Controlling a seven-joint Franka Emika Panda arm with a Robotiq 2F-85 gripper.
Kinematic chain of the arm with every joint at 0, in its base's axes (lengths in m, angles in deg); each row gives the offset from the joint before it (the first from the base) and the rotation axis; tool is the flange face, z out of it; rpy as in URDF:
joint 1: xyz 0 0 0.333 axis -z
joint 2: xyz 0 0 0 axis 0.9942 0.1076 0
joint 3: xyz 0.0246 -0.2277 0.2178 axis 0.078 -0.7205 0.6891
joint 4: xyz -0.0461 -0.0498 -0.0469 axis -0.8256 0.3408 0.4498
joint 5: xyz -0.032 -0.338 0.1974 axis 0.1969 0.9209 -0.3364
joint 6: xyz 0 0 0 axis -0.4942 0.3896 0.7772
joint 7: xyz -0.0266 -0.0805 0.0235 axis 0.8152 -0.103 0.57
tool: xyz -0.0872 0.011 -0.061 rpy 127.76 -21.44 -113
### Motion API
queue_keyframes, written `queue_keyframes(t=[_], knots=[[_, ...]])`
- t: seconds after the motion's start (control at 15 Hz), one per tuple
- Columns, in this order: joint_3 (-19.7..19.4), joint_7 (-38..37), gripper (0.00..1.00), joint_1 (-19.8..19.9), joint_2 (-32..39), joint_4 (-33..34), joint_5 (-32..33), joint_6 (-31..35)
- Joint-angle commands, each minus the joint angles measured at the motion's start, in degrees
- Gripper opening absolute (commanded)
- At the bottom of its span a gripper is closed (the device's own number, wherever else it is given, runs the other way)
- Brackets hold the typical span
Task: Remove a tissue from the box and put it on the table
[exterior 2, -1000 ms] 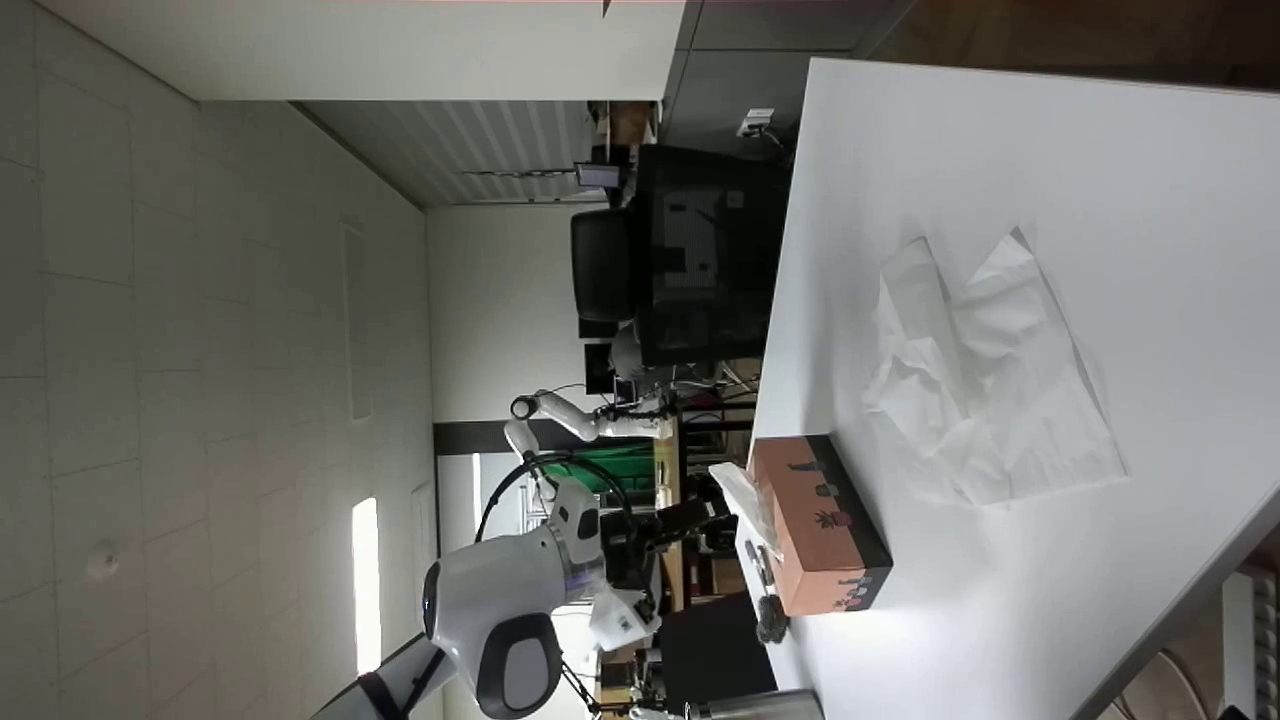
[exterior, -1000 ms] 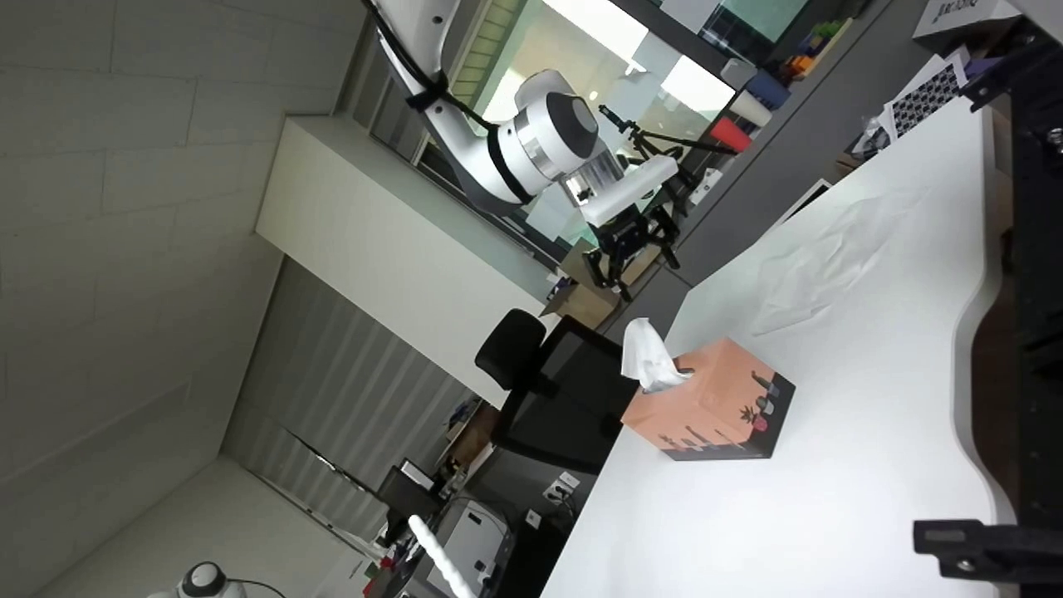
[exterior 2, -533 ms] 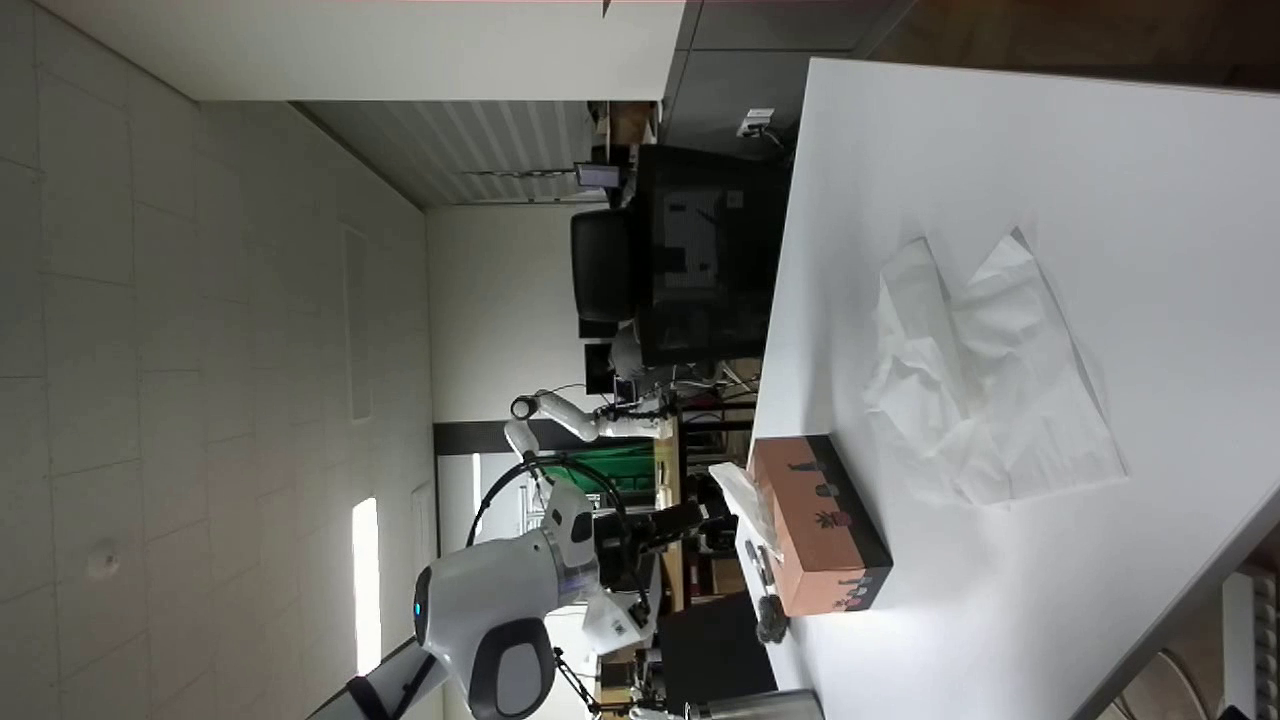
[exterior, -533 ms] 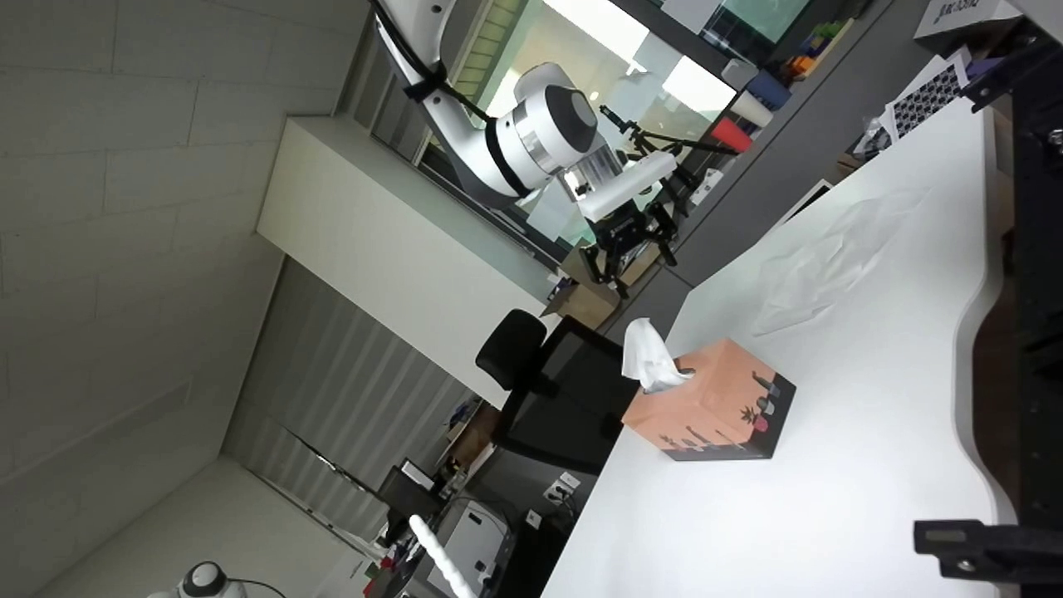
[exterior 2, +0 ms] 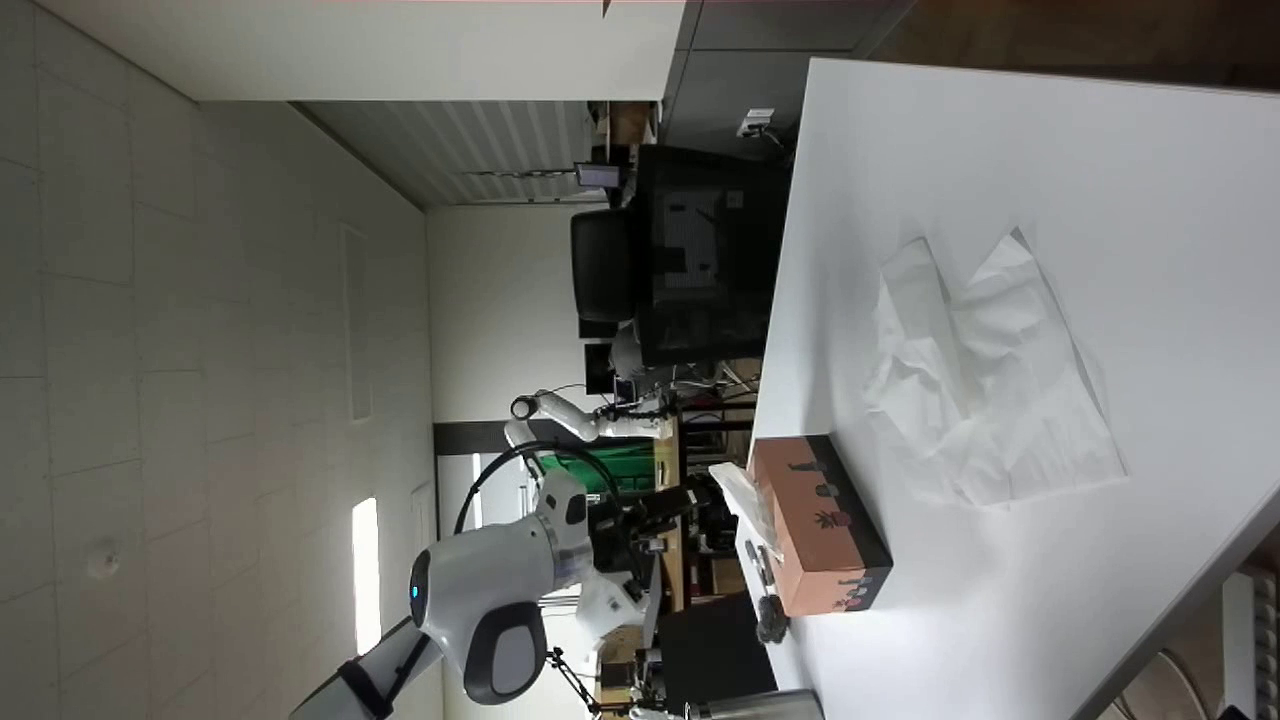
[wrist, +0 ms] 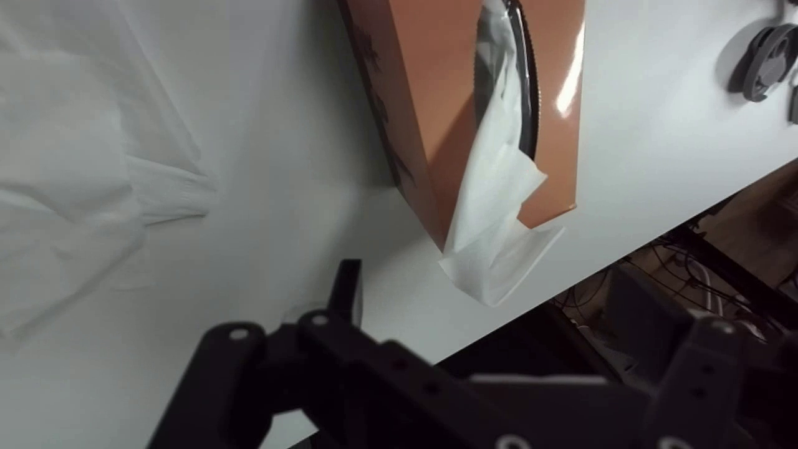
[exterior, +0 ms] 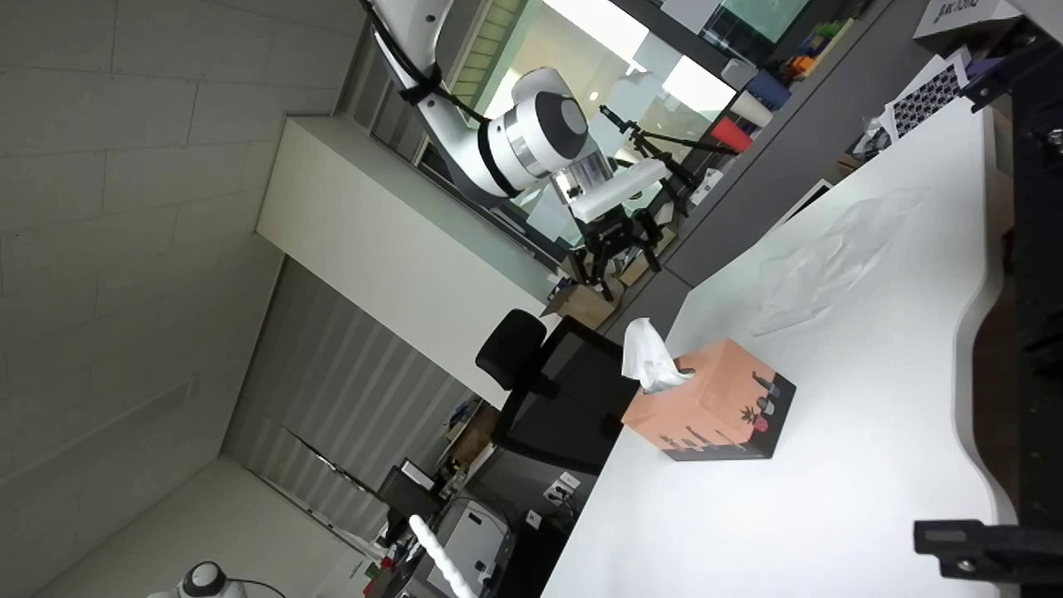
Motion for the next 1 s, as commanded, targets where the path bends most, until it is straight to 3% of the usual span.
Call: queue_keyframes(t=[0.0,0.27,0.33,0.67,0.73,0.8,0.93], knots=[[0.2,4.2,1.00,2.3,7.2,9.3,-4.5,-7.2],[0.6,2.3,1.00,4.7,16.0,18.0,-4.2,-14.9],[10.5,-0.6,1.00,14.3,16.6,19.8,-0.1,-14.2],[21.5,-2.0,1.00,24.9,23.6,28.2,5.5,-18.8],[23.2,-1.5,0.75,26.6,24.7,29.6,6.0,-20.2],[24.4,-1.9,0.73,27.9,25.6,30.8,6.5,-21.4],[25.9,-2.9,0.60,29.8,27.1,32.9,7.8,-24.5]])
